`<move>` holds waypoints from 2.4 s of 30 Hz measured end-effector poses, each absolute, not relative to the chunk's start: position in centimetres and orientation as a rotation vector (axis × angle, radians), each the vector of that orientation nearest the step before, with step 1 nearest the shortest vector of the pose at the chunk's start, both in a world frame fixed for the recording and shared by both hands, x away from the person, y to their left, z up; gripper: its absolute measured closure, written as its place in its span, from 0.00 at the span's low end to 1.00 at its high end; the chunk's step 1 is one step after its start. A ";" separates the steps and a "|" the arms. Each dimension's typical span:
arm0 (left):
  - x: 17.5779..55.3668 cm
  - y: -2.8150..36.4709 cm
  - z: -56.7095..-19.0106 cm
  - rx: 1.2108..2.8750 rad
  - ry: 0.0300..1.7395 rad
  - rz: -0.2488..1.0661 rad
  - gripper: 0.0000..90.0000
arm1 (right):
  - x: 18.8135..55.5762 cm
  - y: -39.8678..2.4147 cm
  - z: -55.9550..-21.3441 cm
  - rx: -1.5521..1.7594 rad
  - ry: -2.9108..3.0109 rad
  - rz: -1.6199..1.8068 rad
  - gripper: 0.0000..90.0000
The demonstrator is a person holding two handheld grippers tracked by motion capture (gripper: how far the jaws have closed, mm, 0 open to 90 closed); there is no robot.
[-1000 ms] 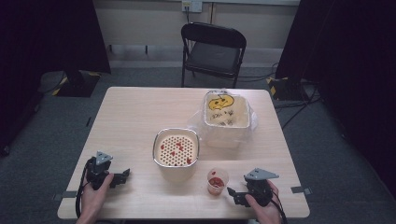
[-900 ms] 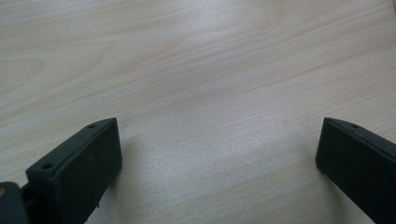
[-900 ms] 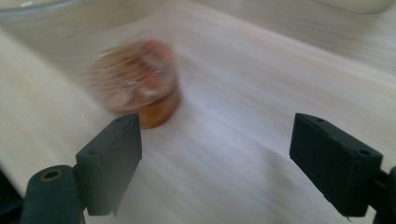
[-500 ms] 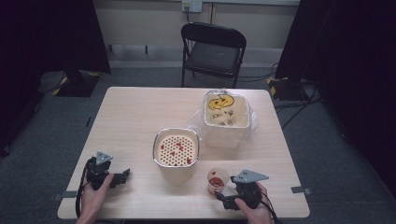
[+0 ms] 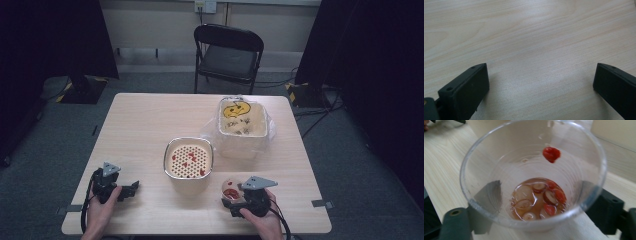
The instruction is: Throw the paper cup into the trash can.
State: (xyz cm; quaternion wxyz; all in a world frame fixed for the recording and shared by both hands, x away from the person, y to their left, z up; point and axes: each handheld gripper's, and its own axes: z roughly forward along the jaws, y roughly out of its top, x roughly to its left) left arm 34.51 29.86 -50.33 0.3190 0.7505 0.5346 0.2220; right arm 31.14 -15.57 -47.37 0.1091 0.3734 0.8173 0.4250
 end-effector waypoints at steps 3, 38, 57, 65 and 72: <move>34.5 29.9 -50.3 1.973 1.406 0.583 0.00 | 31.3 -15.4 -47.4 1.086 2.391 1.256 0.34; 34.5 29.9 -50.3 1.974 1.406 0.584 0.00 | 32.8 -16.6 -44.2 1.102 2.267 1.337 0.44; 34.5 29.9 -50.3 1.974 1.407 0.584 0.00 | 34.2 -16.5 -37.6 1.060 2.202 1.418 0.46; 34.5 29.9 -50.3 1.973 1.407 0.584 0.00 | 35.8 -15.9 -34.0 1.027 2.155 1.470 0.47; 34.5 29.9 -50.3 1.974 1.406 0.584 0.00 | 37.6 -14.6 -32.0 0.981 2.086 1.533 0.47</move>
